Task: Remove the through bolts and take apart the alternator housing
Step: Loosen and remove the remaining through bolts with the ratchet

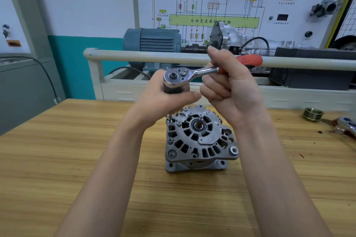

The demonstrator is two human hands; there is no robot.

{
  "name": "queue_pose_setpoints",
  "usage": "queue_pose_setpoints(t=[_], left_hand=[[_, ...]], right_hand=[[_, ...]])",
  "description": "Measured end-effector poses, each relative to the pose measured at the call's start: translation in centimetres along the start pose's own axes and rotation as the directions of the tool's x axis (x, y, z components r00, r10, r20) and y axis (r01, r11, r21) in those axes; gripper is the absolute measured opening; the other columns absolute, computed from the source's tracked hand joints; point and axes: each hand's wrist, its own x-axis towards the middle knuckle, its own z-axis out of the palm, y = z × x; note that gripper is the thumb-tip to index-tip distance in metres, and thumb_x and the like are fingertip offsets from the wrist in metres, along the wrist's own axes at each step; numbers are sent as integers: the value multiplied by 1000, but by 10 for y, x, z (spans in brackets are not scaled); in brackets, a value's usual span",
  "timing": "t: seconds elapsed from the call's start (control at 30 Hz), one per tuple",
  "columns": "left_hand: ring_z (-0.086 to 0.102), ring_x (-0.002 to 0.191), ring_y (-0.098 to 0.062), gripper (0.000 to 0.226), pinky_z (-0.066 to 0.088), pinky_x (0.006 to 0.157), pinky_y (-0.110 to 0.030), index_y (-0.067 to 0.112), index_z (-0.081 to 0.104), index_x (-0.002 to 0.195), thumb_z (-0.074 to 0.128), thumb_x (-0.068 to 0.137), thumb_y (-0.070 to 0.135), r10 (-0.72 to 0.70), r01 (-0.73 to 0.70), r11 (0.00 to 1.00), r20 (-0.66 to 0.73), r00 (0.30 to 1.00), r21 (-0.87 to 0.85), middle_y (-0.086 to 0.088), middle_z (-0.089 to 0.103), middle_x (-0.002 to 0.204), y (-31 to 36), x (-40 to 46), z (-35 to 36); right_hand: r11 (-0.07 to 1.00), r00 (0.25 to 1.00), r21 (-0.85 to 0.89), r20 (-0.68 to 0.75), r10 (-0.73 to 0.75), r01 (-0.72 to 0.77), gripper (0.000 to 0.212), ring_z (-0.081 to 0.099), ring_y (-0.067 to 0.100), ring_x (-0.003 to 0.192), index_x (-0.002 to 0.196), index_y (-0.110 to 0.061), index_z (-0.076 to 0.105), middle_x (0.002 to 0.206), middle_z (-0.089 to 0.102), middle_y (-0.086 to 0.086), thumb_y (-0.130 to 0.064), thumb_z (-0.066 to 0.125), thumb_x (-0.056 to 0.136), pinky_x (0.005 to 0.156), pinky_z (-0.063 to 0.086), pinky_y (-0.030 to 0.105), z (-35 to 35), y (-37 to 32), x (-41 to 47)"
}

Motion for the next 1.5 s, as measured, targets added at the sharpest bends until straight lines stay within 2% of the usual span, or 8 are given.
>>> queue_pose_setpoints(t=[0.13,0.3,0.4,0.63,0.8,0.97,1.27,1.5], left_hand=[[26,38,-10,38,25,42,-18,22,43,48,62,77,7,-59,42,996,-235,970,-73,8,32,42,1,5,5],[28,45,-9,40,25,45,-22,19,44,51,57,82,-4,-121,57,991,-613,781,-123,7,36,45,1,13,17],[27,47,-11,35,24,47,-26,16,44,54,63,78,0,-93,67,996,-568,818,-66,3,35,48,1,13,17],[36,37,-15,33,31,42,-21,12,45,52,68,75,10,23,-17,996,-72,997,87,4,42,41,1,1,9],[28,40,-6,38,25,42,-19,22,46,52,64,81,6,-36,26,999,-250,968,-44,12,35,44,3,4,13],[24,49,-11,39,21,48,-27,19,43,53,61,80,-2,-95,28,992,-575,813,-124,-1,32,52,2,11,20],[33,39,-17,30,29,45,-22,22,50,48,71,69,25,-19,18,999,23,1000,46,4,38,42,6,-3,1],[22,41,-10,33,20,43,-22,6,44,53,58,82,0,-42,5,995,-358,933,-104,4,29,45,0,9,13]], right_hand=[[975,977,-49,23,-214,215,44,18,4,31,57,-20,32,37,26,-11,-2,60,85,36,19,15,7,10,-5],[758,828,-339,153,-540,557,31,42,-2,44,69,-19,43,51,49,-17,0,66,79,51,33,18,14,26,-7],[855,879,-209,84,-469,475,33,31,0,35,62,-18,41,44,41,-16,0,59,83,42,27,15,15,23,-6],[991,996,126,-76,-38,48,27,17,3,27,58,-13,45,33,22,-9,-24,62,75,31,14,17,3,8,4],[974,973,-67,97,-210,217,37,19,4,31,65,-14,29,38,30,-10,-4,59,84,36,22,16,-4,5,0],[837,888,-312,262,-378,449,24,42,-3,44,71,-15,43,54,54,-16,-9,66,75,49,34,17,-1,12,-2],[1000,998,25,69,-10,8,31,15,4,30,58,-14,40,36,21,-9,-18,57,84,33,15,17,-5,4,5],[947,950,-112,113,-290,302,36,19,5,31,59,-17,35,38,28,-12,0,53,85,39,21,16,3,8,-1]])
